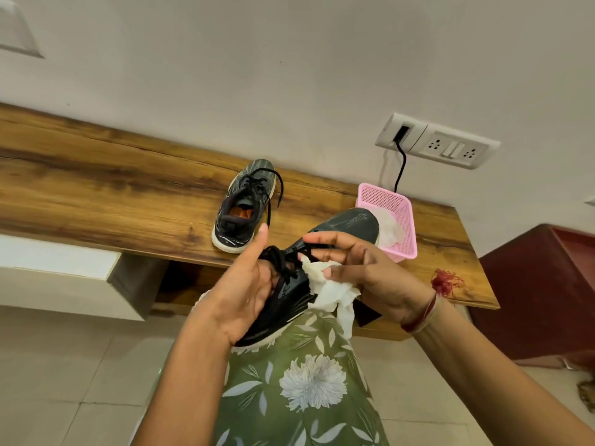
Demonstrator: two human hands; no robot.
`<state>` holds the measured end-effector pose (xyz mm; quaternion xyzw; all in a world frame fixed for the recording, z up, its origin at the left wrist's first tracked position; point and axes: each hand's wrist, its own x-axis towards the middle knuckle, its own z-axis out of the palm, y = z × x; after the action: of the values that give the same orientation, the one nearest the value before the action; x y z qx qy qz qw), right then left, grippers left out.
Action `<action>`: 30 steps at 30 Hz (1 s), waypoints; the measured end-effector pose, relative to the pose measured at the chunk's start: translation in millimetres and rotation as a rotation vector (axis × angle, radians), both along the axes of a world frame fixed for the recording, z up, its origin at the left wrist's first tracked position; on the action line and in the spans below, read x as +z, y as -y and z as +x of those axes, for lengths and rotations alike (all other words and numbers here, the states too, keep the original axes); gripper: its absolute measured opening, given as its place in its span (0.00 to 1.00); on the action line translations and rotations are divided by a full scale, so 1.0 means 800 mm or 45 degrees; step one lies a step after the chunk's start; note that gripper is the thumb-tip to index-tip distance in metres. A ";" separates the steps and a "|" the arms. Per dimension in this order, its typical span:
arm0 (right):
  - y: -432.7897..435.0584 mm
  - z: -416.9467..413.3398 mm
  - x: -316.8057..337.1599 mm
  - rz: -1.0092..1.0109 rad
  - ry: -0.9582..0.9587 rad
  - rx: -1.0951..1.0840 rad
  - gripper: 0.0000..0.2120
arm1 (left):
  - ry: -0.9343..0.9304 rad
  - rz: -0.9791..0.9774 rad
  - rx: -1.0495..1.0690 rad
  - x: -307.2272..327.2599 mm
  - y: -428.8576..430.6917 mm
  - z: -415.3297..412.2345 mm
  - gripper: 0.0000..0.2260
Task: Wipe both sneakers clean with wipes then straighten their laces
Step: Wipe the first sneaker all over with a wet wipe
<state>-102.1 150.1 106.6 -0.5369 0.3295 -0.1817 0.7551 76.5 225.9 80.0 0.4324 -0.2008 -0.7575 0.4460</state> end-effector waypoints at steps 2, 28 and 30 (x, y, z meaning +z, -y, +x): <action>-0.002 0.002 0.003 -0.042 0.003 -0.002 0.23 | -0.358 0.078 0.107 0.006 0.000 0.005 0.37; -0.033 0.010 0.014 -1.025 -0.325 -0.614 0.15 | -0.637 0.102 0.669 0.009 0.000 0.025 0.42; -0.020 -0.003 0.018 -0.941 -0.288 -0.787 0.14 | -0.502 0.083 0.702 0.011 -0.003 0.029 0.41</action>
<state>-104.3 165.8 121.1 -0.6622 0.4669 -0.4425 0.3844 100.0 228.4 89.0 0.3296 0.0380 -0.6835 0.6502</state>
